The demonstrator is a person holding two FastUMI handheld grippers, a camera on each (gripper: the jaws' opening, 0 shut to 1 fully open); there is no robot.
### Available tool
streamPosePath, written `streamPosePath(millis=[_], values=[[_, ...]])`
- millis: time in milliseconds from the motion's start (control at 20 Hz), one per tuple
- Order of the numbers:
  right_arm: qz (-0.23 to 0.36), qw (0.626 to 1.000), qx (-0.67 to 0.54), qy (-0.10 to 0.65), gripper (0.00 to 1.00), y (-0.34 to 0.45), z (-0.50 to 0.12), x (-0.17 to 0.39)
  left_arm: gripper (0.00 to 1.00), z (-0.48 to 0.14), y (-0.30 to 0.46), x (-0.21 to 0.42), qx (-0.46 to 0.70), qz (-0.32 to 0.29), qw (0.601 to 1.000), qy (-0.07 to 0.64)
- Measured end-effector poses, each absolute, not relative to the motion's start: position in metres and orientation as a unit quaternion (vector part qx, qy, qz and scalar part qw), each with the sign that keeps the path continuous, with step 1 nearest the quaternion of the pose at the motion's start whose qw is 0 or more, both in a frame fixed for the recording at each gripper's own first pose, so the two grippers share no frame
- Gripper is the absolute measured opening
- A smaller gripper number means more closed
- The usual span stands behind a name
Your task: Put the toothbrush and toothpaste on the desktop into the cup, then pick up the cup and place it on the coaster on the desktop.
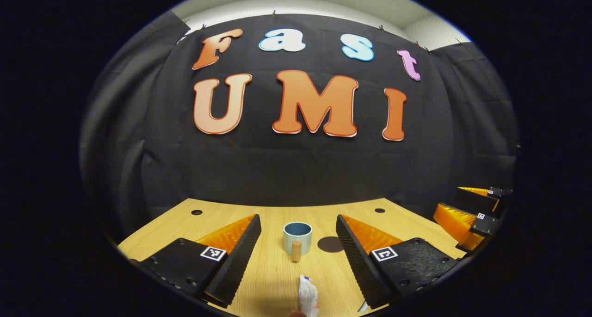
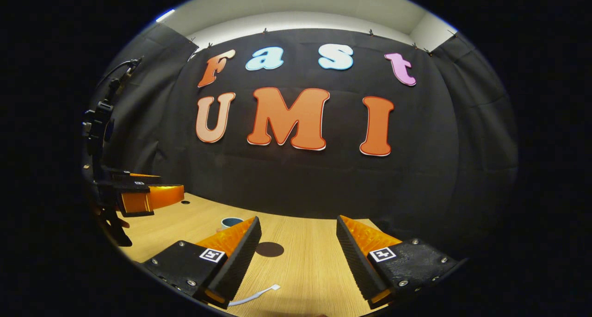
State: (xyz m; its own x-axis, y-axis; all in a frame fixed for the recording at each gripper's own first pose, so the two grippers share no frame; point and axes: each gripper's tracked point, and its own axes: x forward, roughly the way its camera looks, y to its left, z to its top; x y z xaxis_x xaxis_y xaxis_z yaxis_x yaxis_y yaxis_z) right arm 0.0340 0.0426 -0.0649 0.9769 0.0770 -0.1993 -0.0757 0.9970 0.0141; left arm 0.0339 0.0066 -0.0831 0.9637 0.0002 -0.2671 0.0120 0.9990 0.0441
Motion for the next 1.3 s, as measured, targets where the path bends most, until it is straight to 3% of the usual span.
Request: streamPosePath(millis=[300,750,1000,1050,1100,1300], values=[[0.063,0.968,0.049,0.237,0.94,0.055,-0.108,0.033,0.98,-0.126,0.001,0.044,0.048,-0.030,0.971,0.231],[0.104,0.864,0.130,0.475,0.75,0.096,-0.192,0.003,0.98,-0.210,-0.013,0.039,0.007,-0.084,0.894,0.440],[0.111,0.818,0.116,0.552,0.61,0.110,-0.219,-0.010,0.98,-0.218,-0.012,0.032,0.005,-0.086,0.845,0.528],[0.114,0.809,0.118,0.565,0.51,0.114,-0.224,-0.014,0.97,-0.213,-0.010,0.035,0.000,-0.083,0.838,0.539],[0.113,0.800,0.120,0.576,0.55,0.115,-0.229,-0.017,0.96,-0.209,-0.008,0.039,-0.004,-0.081,0.831,0.550],[0.094,0.768,0.132,0.619,0.45,0.117,-0.258,-0.024,0.95,-0.218,-0.002,0.044,-0.017,-0.068,0.802,0.594]])
